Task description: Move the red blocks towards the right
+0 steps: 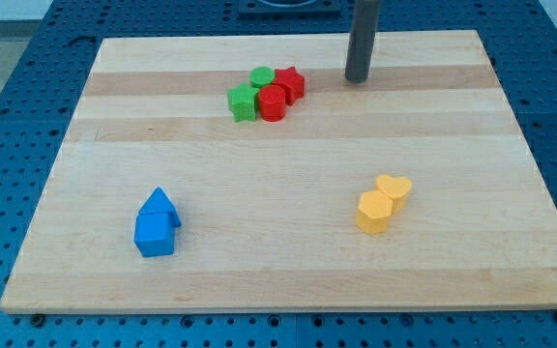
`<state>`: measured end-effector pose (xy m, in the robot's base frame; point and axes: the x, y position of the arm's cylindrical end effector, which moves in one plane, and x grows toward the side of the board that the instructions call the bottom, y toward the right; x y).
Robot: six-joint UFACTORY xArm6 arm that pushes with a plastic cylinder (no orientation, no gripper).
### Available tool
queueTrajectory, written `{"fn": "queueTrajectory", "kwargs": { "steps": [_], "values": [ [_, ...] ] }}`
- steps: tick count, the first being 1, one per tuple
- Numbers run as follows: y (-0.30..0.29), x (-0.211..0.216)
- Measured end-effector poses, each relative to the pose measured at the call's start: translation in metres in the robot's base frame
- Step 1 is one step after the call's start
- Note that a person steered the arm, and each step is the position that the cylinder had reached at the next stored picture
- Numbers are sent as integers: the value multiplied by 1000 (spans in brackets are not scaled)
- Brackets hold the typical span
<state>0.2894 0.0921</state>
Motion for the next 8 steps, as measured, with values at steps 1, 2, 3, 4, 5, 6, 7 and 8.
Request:
{"fn": "queueTrajectory", "kwargs": {
  "steps": [1, 2, 3, 4, 5, 6, 7, 8],
  "values": [
    [-3, 45],
    [-35, 87],
    [-97, 110],
    [-134, 87],
    [-137, 48],
    [-123, 11],
    [-99, -19],
    [-74, -27]
  ]
}}
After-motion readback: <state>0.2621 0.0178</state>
